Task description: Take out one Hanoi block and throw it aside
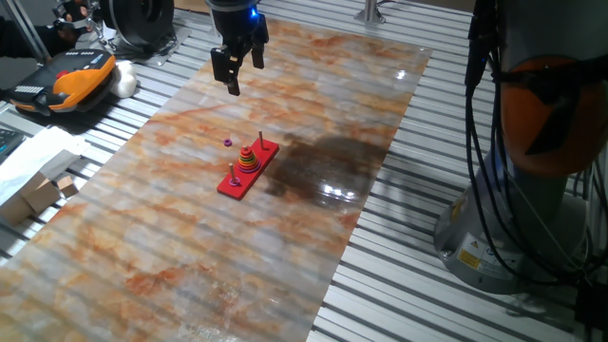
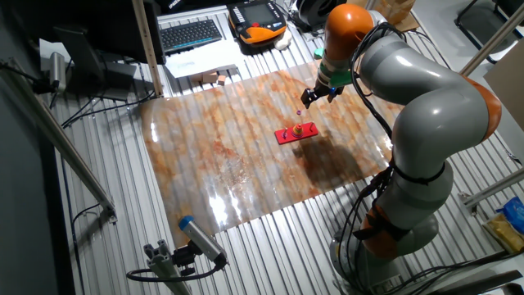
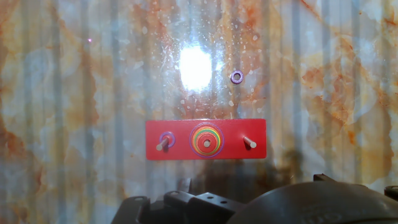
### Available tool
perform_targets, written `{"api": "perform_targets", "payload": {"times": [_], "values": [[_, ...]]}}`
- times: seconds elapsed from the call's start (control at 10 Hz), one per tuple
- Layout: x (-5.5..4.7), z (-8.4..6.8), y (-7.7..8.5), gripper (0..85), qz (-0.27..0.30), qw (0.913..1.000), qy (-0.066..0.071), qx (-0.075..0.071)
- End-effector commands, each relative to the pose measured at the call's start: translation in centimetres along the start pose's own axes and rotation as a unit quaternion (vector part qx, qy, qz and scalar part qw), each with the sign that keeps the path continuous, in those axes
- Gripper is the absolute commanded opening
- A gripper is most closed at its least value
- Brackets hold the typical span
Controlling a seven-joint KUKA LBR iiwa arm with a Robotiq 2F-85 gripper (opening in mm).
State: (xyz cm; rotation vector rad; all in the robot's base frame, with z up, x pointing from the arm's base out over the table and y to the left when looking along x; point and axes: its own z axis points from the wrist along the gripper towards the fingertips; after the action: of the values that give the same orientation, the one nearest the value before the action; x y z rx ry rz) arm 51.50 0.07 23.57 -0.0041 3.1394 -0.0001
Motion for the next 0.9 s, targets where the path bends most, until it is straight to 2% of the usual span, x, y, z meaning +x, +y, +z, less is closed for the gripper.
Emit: {"api": "perform_targets", "payload": {"times": [0.0,0.6,0.8], "values": [[0.01,0.0,0.0,17.0,0.044,0.9953,0.086,0.005],[0.14,-0.03,0.0,17.0,0.039,0.9961,0.078,0.006],[0.34,-0.06,0.03,17.0,0.046,0.9967,0.068,0.006]]}}
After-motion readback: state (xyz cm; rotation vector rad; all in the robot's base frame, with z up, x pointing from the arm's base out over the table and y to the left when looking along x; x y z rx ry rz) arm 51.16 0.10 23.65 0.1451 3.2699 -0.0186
